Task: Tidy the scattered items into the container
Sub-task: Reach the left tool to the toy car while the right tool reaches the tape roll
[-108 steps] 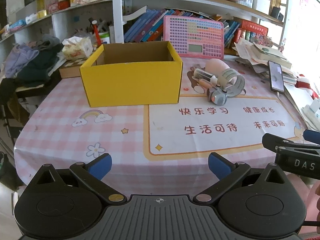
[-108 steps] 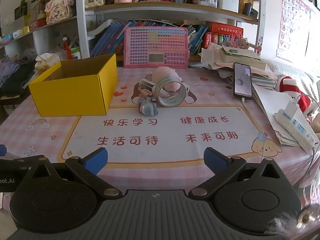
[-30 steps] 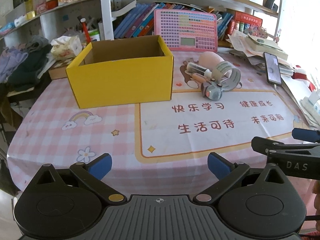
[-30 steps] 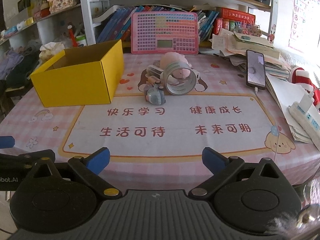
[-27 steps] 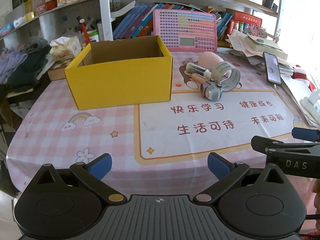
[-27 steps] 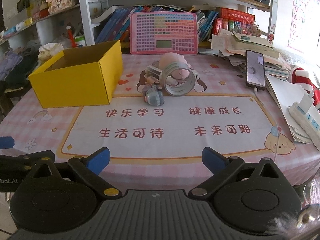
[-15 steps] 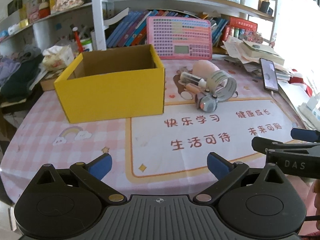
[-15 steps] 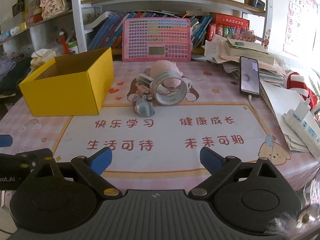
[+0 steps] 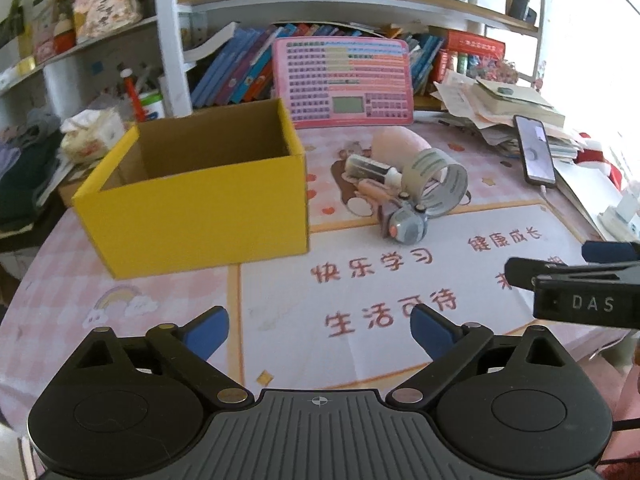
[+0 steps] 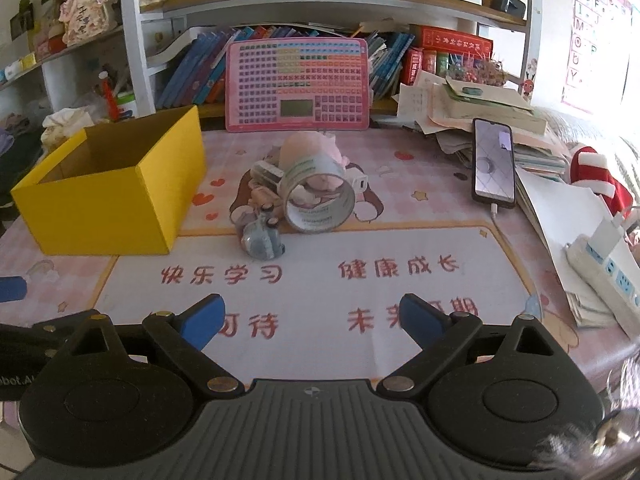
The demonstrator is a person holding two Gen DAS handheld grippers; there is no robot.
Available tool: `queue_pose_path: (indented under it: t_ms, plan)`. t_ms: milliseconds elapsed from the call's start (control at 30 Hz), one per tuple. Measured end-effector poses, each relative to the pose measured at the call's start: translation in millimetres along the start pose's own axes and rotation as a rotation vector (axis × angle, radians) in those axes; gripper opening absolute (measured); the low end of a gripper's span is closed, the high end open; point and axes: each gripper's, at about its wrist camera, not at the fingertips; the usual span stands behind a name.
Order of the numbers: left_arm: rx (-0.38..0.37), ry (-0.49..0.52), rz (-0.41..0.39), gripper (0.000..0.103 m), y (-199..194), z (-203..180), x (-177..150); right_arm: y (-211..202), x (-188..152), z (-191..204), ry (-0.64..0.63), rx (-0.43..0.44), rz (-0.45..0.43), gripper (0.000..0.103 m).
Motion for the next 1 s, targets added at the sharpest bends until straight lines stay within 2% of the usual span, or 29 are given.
queue_pose_path:
  t_ms: [233, 467, 667, 733, 800, 1000]
  plan:
    - [-0.016, 0.034, -0.007, 0.091, 21.4, -17.7, 28.5, 21.8, 24.4, -24.8, 0.036, -0.009, 0.007, 0.091]
    - [-0.016, 0.1, -0.01, 0.083, 36.7, -39.5, 48.7, 41.4, 46.9, -46.4, 0.05, 0.017, 0.003, 0.084]
    - [-0.002, 0.164, 0.013, 0.068, 52.8, -54.5, 60.5, 64.2, 62.6, -60.4, 0.061, 0.053, 0.035, 0.072]
    - [0.006, 0.188, 0.015, 0.058, 58.0, -59.7, 64.7, 72.6, 67.2, -62.2, 0.059, 0.075, 0.053, 0.068]
    - [0.011, 0.204, 0.017, 0.054, 63.6, -64.3, 69.8, 79.7, 71.7, -62.3, 0.047, 0.095, 0.061, 0.063]
    - [0.007, 0.218, 0.041, 0.053, 82.6, -71.7, 80.7, 98.9, 87.8, -63.8, 0.017, 0.119, 0.058, 0.059]
Point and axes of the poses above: each gripper's, at about its wrist camera, not at the fingertips, and y roughly the way its jaws point, z to its left, x to its top, and after that the axes turned 8 degrees about z, right-handed
